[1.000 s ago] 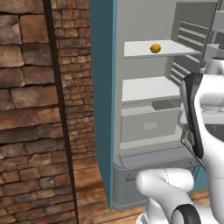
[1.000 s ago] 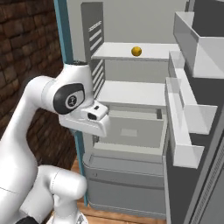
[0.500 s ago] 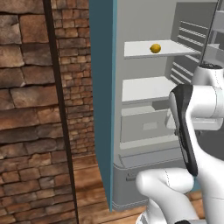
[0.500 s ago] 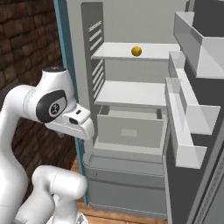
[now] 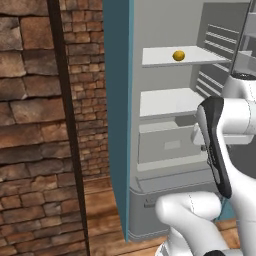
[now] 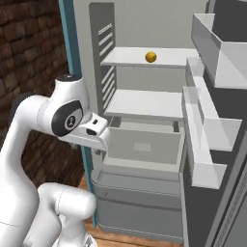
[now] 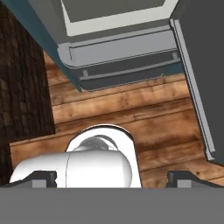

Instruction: Retrieve a lemon from the fridge and place it on the cutting board with the fish.

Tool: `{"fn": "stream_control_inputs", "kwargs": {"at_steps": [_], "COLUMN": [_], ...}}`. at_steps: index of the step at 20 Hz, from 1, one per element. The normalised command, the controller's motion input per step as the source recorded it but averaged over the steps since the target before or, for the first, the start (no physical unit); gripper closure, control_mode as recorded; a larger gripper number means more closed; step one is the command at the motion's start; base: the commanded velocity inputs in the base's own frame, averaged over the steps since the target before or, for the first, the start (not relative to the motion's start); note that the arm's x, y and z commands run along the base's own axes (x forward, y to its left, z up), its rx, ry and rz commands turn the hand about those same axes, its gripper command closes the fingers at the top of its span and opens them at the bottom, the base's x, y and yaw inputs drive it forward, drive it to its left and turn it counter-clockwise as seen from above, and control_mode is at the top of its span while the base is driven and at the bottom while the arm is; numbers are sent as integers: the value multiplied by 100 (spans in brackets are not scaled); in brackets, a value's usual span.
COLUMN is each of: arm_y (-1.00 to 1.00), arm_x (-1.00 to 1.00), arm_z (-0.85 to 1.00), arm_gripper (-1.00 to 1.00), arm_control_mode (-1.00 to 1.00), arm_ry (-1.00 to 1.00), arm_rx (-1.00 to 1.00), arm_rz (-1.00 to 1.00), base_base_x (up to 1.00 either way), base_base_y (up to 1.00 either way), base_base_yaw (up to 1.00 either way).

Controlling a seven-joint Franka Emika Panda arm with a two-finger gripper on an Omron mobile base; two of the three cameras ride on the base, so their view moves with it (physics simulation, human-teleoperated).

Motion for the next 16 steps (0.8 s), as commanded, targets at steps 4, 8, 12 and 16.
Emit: {"fn": "stream_control_inputs", "kwargs": {"at_steps": [4,8,12,16], "arm_y": [0,0,0,0], "arm_x": [0,0,0,0], "arm_z": [0,0,0,0], "arm_gripper": [-100,-100,-100,-100], "arm_control_mode": [100,100,100,100], "arm_ry": [0,0,0,0], "arm_rx": [0,0,0,0], "arm_rz": [0,0,0,0], "base_base_x": [48,47,52,41], "base_base_y": [-46,-8,-9,-30], "base_base_yaw": [17,5,0,0]}}
